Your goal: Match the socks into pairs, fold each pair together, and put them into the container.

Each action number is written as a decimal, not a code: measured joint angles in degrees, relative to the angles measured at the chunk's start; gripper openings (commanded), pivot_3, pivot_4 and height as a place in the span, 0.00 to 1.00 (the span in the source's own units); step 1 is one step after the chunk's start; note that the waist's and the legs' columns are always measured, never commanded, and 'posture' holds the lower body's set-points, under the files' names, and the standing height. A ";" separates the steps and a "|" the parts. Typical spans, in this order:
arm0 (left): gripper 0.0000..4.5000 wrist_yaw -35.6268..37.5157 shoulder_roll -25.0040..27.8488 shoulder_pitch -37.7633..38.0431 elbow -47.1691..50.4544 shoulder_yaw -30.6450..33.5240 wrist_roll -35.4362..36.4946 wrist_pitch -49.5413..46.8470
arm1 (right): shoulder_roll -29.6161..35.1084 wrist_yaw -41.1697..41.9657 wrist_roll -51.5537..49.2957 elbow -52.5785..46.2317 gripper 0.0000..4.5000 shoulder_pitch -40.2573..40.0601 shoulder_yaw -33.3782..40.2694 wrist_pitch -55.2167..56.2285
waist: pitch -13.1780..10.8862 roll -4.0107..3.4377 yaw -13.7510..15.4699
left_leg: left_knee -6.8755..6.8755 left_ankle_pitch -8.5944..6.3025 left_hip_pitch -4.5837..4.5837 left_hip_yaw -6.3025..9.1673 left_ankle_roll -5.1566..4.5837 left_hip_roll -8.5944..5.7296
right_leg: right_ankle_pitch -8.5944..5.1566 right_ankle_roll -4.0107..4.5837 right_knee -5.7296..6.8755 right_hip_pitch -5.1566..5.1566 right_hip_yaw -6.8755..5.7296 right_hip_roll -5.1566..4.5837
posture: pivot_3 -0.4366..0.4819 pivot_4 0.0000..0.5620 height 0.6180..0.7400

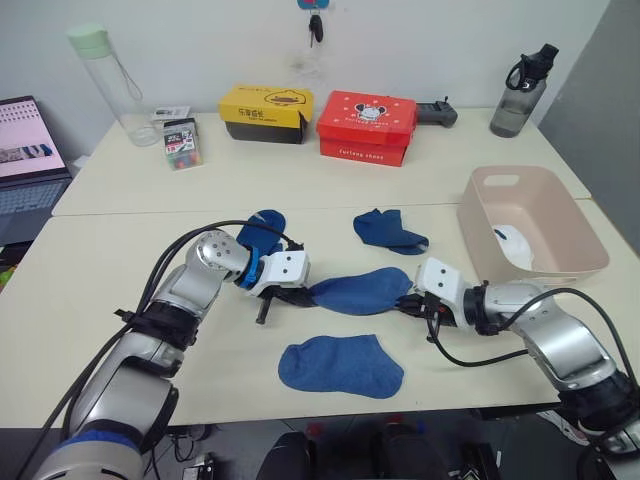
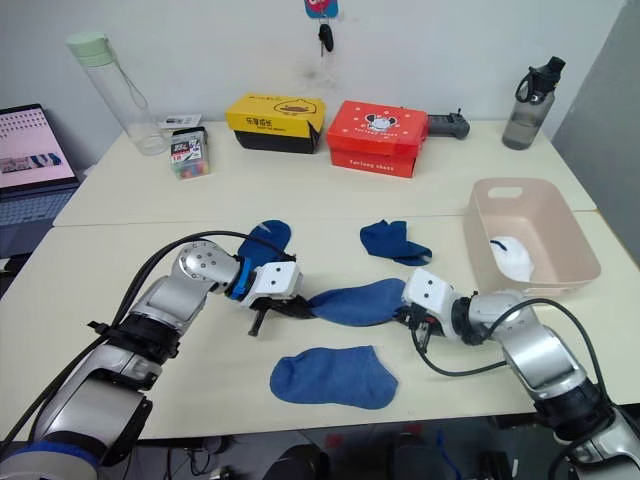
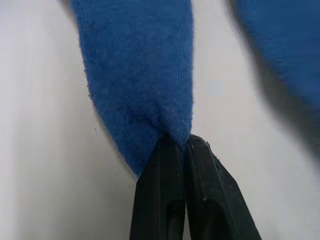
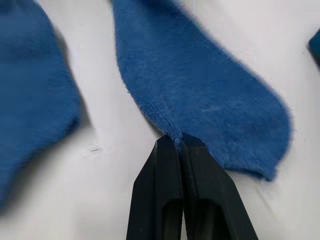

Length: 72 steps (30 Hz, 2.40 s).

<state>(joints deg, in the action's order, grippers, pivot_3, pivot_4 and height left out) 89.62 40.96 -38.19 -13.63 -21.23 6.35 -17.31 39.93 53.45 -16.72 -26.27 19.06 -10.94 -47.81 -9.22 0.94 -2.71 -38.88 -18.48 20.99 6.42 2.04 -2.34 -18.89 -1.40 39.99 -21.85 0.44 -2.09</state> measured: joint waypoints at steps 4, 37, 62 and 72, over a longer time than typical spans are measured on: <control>0.01 2.32 7.53 -0.17 12.43 -0.09 12.33 -25.87 | -0.49 -1.29 -10.63 -8.21 0.00 -0.11 5.29 -15.93 | -0.02 0.00 0.11 | -0.04 -0.09 0.00 0.07 -0.16 -0.03 | 0.00 0.00 -0.03 0.10 -0.02 0.00 | 0.48 0.27 1.00; 0.90 -16.28 -7.73 -15.97 -21.91 11.39 11.56 -35.65 | -9.48 -21.73 -7.27 6.75 1.00 11.40 8.07 -17.29 | -0.01 0.00 -0.02 | -0.15 0.01 0.42 -0.14 0.02 -0.09 | 0.01 0.00 0.21 -0.52 0.16 -0.06 | 0.48 0.27 1.00; 0.20 -33.14 -18.54 -6.78 -13.28 10.29 4.03 -21.13 | -16.24 -30.95 -7.38 7.47 0.09 3.40 9.83 -21.62 | 0.10 -0.01 0.99 | -0.24 0.01 0.36 -0.22 0.02 -0.15 | 0.01 0.00 0.37 -0.48 0.21 -0.09 | 0.48 0.27 1.00; 0.01 -30.95 -17.25 -6.79 -10.41 12.15 7.81 -26.15 | -11.93 -26.91 -10.07 7.26 0.00 4.86 10.16 -21.63 | 0.09 -0.01 0.85 | -0.22 0.01 0.36 -0.22 0.01 -0.13 | 0.01 0.00 0.37 -0.49 0.21 -0.08 | 0.48 0.27 1.00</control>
<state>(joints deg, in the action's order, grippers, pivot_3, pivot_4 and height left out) 58.67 23.70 -44.98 -24.05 -9.08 14.16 -43.46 28.00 26.55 -26.79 -19.01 23.91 -0.78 -69.44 -9.13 0.92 -1.86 -39.10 -18.47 21.36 6.20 2.05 -2.47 -18.89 -1.40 40.37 -22.34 0.65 -2.17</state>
